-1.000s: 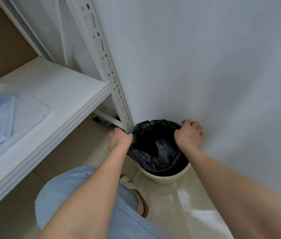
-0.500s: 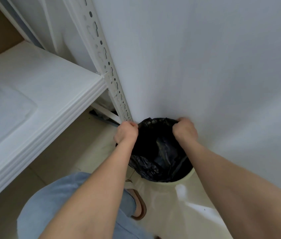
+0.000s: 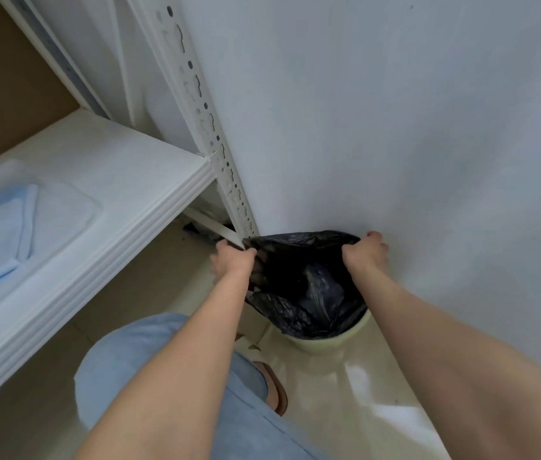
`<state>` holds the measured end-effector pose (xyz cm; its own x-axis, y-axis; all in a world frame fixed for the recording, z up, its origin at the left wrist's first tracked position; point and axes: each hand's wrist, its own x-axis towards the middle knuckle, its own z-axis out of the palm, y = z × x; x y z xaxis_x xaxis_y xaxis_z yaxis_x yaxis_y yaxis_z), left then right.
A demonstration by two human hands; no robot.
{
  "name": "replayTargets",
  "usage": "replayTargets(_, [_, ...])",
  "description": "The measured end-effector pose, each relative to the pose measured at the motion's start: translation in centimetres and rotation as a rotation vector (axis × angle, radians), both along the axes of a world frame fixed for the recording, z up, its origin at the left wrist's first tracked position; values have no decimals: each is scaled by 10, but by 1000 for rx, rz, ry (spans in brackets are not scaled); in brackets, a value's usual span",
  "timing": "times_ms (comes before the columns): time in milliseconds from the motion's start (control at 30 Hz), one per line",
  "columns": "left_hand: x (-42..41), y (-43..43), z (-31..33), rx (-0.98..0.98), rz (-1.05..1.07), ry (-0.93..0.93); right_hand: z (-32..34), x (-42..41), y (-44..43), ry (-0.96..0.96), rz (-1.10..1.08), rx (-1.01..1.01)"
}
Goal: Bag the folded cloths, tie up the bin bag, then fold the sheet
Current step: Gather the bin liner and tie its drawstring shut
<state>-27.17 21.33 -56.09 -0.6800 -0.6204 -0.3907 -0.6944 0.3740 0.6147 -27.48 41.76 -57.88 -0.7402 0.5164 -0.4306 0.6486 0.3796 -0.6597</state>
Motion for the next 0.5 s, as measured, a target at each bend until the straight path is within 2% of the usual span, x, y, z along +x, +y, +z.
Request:
replayTargets(67, [16, -2, -3, 41, 52, -86, 1, 11, -2, -73, -4, 22])
replayTargets(133, [30, -4, -14, 229, 118, -107, 1, 24, -3, -108, -14, 32])
replayTargets(200, [44, 2, -18, 420, 133, -119, 1, 36, -4, -137, -15, -47])
replayTargets(267, [62, 15, -7, 527, 90, -160, -1, 49, -8, -186, 73, -129])
replayTargets(367, [76, 32, 0, 552, 28, -190, -13, 58, -13, -234, 154, -142])
replayTargets(500, [68, 36, 16, 431, 6, -42, 3, 54, -12, -61, -44, -365])
